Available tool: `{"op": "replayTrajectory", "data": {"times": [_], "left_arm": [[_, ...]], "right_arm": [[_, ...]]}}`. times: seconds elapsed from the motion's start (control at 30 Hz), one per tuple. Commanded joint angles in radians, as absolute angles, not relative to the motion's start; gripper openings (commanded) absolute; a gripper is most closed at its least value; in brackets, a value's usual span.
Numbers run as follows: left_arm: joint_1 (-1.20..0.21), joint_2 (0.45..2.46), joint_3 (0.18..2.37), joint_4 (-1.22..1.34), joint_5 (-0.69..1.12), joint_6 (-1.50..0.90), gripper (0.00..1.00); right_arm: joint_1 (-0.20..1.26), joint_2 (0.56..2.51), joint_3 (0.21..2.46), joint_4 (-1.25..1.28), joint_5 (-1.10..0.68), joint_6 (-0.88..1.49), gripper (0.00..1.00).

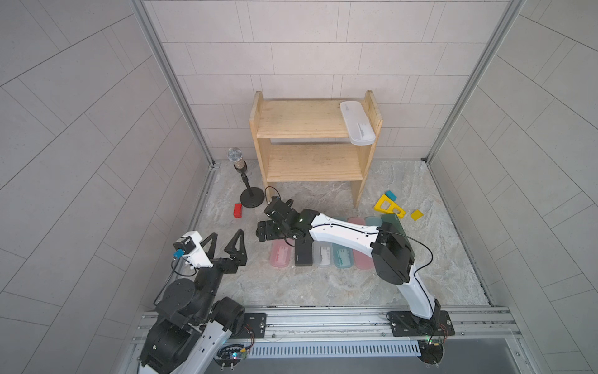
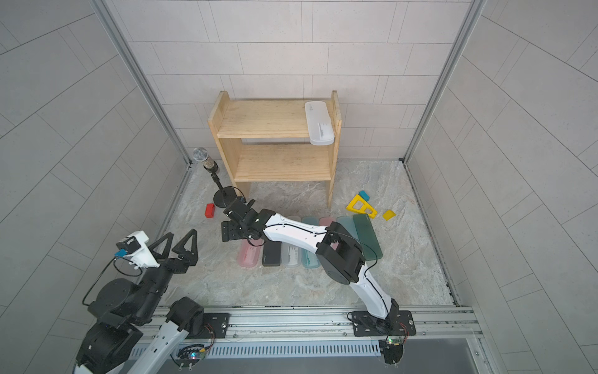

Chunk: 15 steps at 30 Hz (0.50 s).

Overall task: Remove the pencil cases from the shelf
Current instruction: Place the pencil case at the center of the board, then move the pencil case to the center of the board.

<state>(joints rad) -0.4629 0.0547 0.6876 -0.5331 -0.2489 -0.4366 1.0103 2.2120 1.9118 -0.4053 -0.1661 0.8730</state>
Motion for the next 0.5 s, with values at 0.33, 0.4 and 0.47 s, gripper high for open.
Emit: {"op": "replayTrajectory", "data": {"times": [0.33, 0.4, 0.47], "left_arm": [[-0.464, 0.072, 0.698, -0.564, -0.281, -0.447, 1.0], [-0.463, 0.076, 0.699, -0.565, -0.278, -0.443, 1.0], [-0.463, 0.077, 0.701, -0.566, -0.278, -0.443, 1.0]], "right_arm": [[1.019, 2.401, 2.096, -0.525, -0.299, 0.876, 0.96], [1.019, 2.402, 2.077, -0.524, -0.302, 0.873, 0.97], [1.019, 2.394, 2.052, -0.529, -0.306, 0.868, 0.97]]}}
